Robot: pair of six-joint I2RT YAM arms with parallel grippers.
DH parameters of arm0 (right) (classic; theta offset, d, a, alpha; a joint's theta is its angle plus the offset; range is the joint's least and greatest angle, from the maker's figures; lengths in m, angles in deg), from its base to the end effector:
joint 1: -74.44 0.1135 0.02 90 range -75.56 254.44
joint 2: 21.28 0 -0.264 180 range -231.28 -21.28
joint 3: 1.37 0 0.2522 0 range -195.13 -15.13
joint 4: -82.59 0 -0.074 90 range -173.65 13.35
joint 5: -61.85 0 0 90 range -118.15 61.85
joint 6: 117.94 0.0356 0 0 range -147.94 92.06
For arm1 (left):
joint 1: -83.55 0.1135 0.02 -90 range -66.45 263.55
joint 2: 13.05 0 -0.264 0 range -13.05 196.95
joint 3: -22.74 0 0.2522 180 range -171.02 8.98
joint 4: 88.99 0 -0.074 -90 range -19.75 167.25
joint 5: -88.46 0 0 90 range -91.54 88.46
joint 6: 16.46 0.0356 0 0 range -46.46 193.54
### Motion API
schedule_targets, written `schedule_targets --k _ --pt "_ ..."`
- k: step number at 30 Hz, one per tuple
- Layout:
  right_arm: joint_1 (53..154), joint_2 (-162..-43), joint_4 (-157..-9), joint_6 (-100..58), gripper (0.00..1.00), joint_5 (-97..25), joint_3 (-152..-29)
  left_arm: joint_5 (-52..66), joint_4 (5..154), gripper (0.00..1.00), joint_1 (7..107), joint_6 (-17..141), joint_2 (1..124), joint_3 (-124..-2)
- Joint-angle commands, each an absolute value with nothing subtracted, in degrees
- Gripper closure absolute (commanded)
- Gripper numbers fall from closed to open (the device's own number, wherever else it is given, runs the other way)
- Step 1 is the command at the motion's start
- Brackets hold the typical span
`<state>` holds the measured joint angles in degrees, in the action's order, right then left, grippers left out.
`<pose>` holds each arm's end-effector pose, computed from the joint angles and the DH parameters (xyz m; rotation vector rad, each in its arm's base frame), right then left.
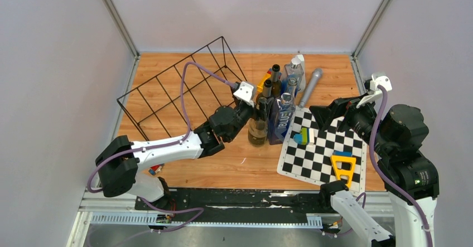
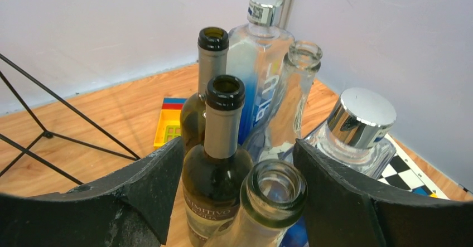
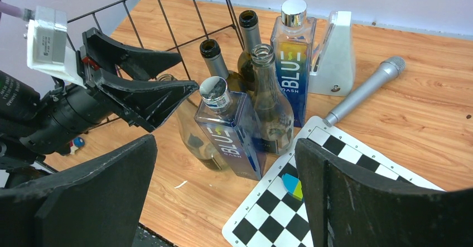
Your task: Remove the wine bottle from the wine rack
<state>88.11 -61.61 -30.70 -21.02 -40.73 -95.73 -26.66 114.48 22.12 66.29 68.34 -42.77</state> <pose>0.0691 0.0248 0.4646 -0.2648 1.7901 0.4532 0.1703 -0.2811 0.3195 0.3294 1.4483 -0.6626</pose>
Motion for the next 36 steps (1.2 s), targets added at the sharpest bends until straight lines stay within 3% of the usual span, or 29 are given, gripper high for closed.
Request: schedule_targets --k 1,13,19,31,36 --pt "87.8 -61.1 -31.8 -21.6 0.04 -41.5 -95.9 -28.3 112.9 0.20 21.8 67.5 65.2 -47.0" --pt "87.8 -61.1 -32.0 -20.2 0.04 -40.8 -96.2 -23.2 104.4 0.11 21.8 68.6 62.5 -54.2" --pt "87.8 -65.8 -27.4 -15.3 0.04 -32.7 -100.3 -32.5 89.7 0.02 22.0 71.2 59.0 -59.6" --pt "87.8 -70.6 -21.0 -7.2 0.02 -16.6 -101.8 -38.2 52.2 0.00 40.7 59.3 35.2 -53.5" --pt "87.3 -68.5 -20.9 -5.6 0.00 -15.0 -96.7 -39.0 43.8 0.00 42.3 55.9 27.1 -47.1"
